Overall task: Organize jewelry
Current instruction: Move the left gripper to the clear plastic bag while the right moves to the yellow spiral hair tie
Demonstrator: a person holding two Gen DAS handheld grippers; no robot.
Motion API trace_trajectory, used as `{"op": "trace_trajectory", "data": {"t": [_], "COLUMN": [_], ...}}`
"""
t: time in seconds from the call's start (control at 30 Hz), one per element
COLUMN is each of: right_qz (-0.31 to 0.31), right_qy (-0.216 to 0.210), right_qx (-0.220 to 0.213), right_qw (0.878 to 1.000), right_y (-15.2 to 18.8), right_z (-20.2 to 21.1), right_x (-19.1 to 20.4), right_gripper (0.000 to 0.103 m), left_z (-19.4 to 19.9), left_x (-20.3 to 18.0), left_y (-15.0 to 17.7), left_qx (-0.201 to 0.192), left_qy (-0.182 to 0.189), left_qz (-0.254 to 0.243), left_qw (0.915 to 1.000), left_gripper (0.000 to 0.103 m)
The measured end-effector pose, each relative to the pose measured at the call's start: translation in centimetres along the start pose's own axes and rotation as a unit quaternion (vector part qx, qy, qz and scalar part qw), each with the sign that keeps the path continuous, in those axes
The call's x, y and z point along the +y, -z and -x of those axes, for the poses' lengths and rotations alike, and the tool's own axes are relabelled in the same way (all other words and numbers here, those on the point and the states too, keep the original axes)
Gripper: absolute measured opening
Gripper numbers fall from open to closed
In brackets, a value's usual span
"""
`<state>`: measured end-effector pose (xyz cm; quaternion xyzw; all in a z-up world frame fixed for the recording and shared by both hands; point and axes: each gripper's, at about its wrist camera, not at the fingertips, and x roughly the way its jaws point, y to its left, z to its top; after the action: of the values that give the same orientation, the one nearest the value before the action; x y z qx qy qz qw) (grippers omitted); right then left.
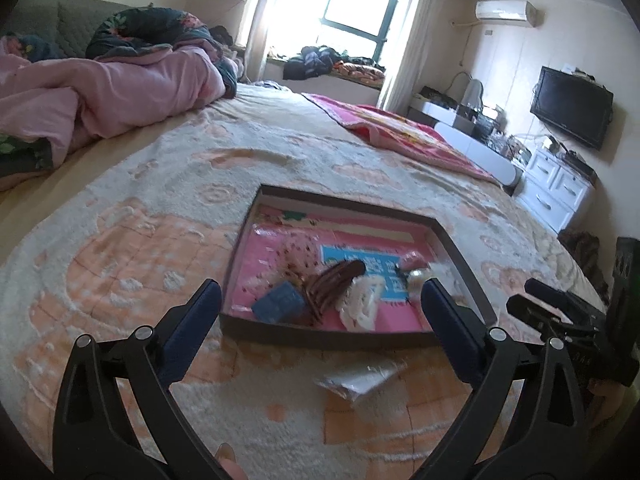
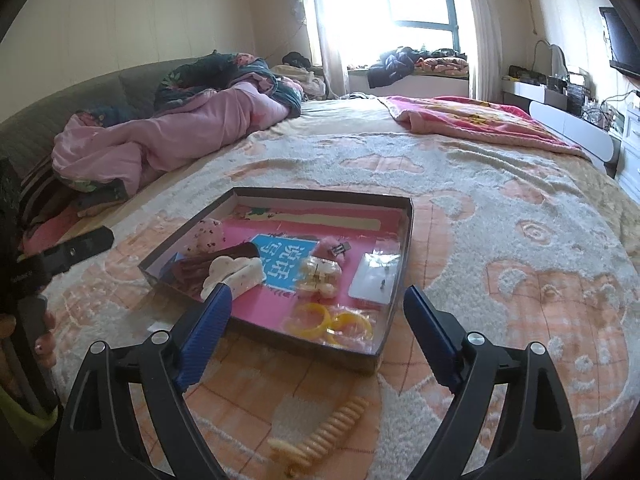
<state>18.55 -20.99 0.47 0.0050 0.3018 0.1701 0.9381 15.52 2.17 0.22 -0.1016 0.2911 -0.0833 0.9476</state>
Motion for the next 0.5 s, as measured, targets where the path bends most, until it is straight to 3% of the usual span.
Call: {"op": "trace_trajectory", "data": {"t": [0.5], "right_qz": [-0.012], "right_qy": [0.006], "right_qx": [0.041], "right_qw": [0.999], "right_y": [3.8], "right_z": [1.2], "right_x": [-0.1], "right_gripper": [0.086], "left_z": [-1.4], "left_x": [-2.6], "left_y": [3.3], "left_qx": [0.055], "left_qy": [0.010], "left_qz": [-0.072], "left_qw": [0.9958], "left_gripper": [0.091]}}
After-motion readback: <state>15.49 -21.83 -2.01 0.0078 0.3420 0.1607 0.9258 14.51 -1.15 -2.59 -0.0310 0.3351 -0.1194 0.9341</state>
